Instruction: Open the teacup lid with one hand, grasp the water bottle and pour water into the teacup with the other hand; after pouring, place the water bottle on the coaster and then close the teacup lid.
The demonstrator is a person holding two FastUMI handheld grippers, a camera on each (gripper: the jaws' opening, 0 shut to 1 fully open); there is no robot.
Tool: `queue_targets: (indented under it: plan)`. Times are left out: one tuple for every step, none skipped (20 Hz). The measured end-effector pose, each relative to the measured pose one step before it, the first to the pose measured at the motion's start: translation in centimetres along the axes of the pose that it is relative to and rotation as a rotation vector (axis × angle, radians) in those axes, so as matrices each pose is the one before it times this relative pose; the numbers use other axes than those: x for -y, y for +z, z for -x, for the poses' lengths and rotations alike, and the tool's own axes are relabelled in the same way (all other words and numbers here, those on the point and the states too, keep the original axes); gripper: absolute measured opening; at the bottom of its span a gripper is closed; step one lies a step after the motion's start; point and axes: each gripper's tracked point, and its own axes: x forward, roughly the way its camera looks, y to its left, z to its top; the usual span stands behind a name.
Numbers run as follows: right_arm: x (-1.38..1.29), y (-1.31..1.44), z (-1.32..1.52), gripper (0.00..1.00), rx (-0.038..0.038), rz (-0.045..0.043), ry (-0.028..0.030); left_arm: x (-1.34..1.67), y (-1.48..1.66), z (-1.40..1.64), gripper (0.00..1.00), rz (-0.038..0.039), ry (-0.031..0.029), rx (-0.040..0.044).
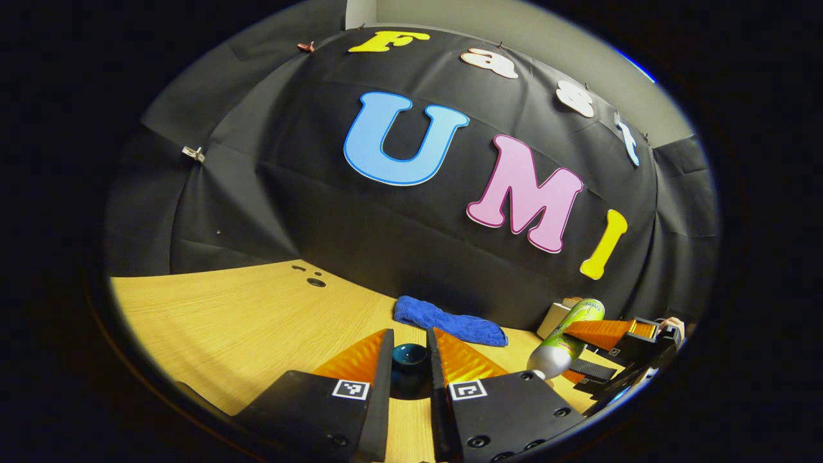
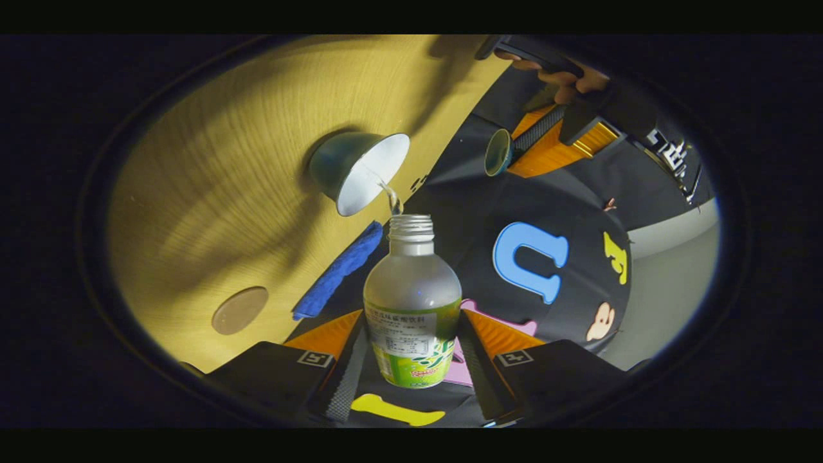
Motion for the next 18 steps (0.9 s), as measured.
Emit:
queue_targets:
  plan:
    - [0.436,-0.042,0.078,0.76,0.00301,0.02537,-0.017,-0.129,0.106,0.016,0.31,0.00015,0.00219,0.00161]
    - [0.283,0.079,0.033,0.76,0.00355,0.02322,-0.01541,-0.01,-0.03,-0.042,0.31,0.00118,0.0003,0.0003]
    - [0.362,0.031,-0.009,0.76,0.00549,0.01847,-0.01457,-0.023,0.066,0.028,0.31,0.00178,0.00003,0.0004]
    - [0.317,0.189,-0.037,0.76,0.00538,0.01418,-0.01519,0.015,0.006,0.084,0.31,0.00024,0.00044,0.00075]
    - [0.279,0.016,0.017,0.76,0.00357,0.01079,-0.01326,-0.009,-0.004,0.013,0.31,-0.00064,-0.00011,-0.00074]
    - [0.452,0.048,0.044,0.76,0.00335,0.01,-0.01468,0.063,-0.032,-0.067,0.31,0.00058,-0.00124,-0.00026]
    - [0.39,0.064,0.004,0.76,0.00299,0.00784,-0.01248,0.062,0.083,-0.015,0.31,0.00129,-0.0016,0.00013]
    - [0.275,0.126,-0.113,0.76,0.00329,0.00611,-0.00634,-0.015,-0.117,0.004,0.31,-0.00006,-0.00068,-0.00021]
    - [0.174,0.08,0.079,0.76,0.00309,0.00421,-0.00595,-0.006,0.013,0.001,0.31,-0.00047,-0.00015,-0.00001]
    - [0.23,0.014,-0.007,0.76,0.00229,0.00223,-0.00568,0.075,0.05,0.038,0.31,0.00029,-0.00031,0.00021]
    - [0.079,-0.071,0.059,0.76,-0.0003,0.00055,-0.00204,0.005,0.019,-0.032,0.31,0.00059,0.0001,-0.00017]
    - [0.023,-0.013,0.029,0.76,-0.00281,-0.0006,0.00062,-0.024,-0.096,0.017,0.31,-0.00055,0.0004,-0.00134]
    - [-0.051,-0.077,0.011,0.76,-0.00242,0.00084,0.00113,-0.052,0.074,0.026,0.31,-0.0006,0.00105,-0.00083]
    - [-0.049,-0.029,0.077,0.76,-0.00361,0.00165,0.00076,0.016,-0.074,-0.018,0.31,0.00017,0.00033,0.00051]
    - [-0.115,-0.05,0.011,0.76,-0.00274,-0.00326,0.00289,0.02,0.099,0.025,0.31,0.00013,-0.00029,0.00064]
    - [-0.203,-0.081,-0.038,0.76,-0.00504,-0.01294,0.00514,0.007,-0.026,0.044,0.31,0.0001,-0.0003,0.00087]
    - [-0.289,-0.115,-0.057,0.76,-0.0068,-0.02597,0.0112,0.013,0.074,-0.003,0.31,0.00006,-0.0003,-0.00007]
    - [-0.597,-0.049,0.118,0.76,-0.00699,-0.04118,0.02088,-0.021,-0.107,-0.059,0.31,0.00082,-0.0004,-0.00016]
